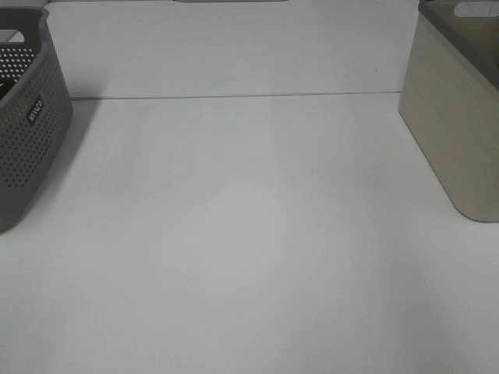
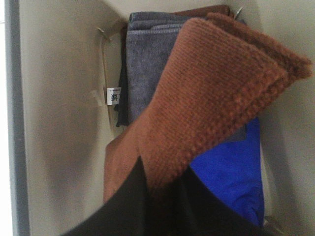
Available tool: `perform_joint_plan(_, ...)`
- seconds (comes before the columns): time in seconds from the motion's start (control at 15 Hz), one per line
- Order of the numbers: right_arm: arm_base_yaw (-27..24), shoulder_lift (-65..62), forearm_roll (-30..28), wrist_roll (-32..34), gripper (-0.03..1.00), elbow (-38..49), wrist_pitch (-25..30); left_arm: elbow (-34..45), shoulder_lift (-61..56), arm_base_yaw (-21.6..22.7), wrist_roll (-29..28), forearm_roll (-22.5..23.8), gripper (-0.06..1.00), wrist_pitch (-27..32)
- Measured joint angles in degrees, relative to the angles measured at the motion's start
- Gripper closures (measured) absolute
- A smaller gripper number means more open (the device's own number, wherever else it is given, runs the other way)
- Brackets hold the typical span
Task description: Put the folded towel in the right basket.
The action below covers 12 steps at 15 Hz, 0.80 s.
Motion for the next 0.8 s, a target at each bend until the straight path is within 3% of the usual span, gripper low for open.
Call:
perform_joint_plan(0.07, 0.0, 1.26, 0.4, 1.32, 0.8, 0.0, 0.0, 0.0, 0.0, 0.0, 0.0, 0.0, -0.03, 0.0)
perform_joint_plan(0.27, 0.0, 2.18, 0.86, 3.84, 0.46, 0.17, 0.0, 0.0, 0.0, 0.0, 0.0, 0.0, -0.03, 0.0)
perform_joint_plan(0.33, 0.0, 2.06, 0.97, 4.13, 0.4, 0.17, 0.0, 0.0, 0.0, 0.0, 0.0, 0.0, -0.03, 0.0)
perform_joint_plan(0.6, 0.11, 1.66, 6.3, 4.24, 0.36, 0.17, 0.0, 0.0, 0.0, 0.0, 0.0, 0.0, -0.03, 0.0)
perform_joint_plan(0.8, 4.81, -1.6, 7.1, 4.24, 0.36, 0.17, 0.0, 0.0, 0.0, 0.0, 0.0, 0.0, -0.03, 0.0)
